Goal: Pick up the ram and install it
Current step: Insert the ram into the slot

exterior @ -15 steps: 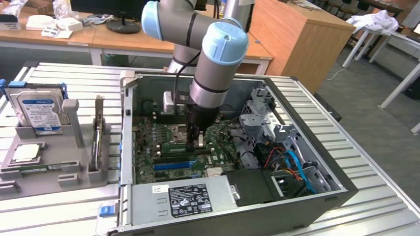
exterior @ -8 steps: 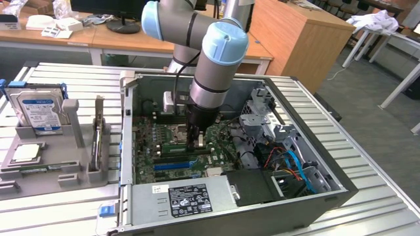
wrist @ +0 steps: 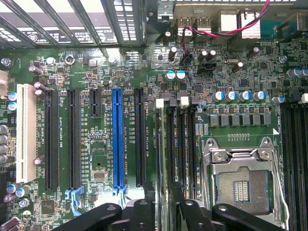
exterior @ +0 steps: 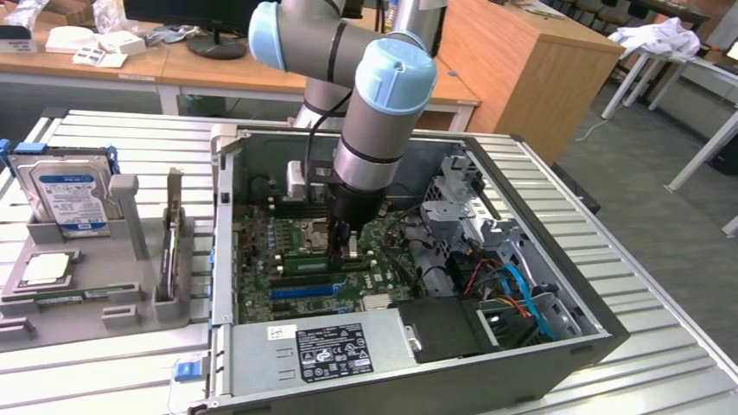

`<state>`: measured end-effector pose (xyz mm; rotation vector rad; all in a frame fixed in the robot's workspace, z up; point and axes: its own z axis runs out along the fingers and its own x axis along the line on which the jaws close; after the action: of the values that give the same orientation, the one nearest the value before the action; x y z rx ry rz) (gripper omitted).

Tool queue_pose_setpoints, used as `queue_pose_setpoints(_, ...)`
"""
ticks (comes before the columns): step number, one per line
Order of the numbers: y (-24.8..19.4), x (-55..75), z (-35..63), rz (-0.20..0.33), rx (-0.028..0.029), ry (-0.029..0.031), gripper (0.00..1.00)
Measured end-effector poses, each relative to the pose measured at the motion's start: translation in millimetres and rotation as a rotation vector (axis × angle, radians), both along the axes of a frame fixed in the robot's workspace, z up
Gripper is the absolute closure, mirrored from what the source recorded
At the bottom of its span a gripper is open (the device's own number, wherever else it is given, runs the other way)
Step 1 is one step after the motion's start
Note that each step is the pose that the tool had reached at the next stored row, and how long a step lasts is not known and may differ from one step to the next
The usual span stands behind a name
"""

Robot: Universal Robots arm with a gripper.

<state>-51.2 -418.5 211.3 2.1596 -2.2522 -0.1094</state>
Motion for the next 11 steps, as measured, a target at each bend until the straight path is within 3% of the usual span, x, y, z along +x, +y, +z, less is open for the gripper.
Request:
queue_pose_setpoints(3, 0.0, 0.0, 0.9, 0.0, -0.0002, 0.0001, 0.73)
queue_pose_setpoints(11, 0.1, -1.0, 37.1, 0.0, -0.0004, -0.0001, 0.73)
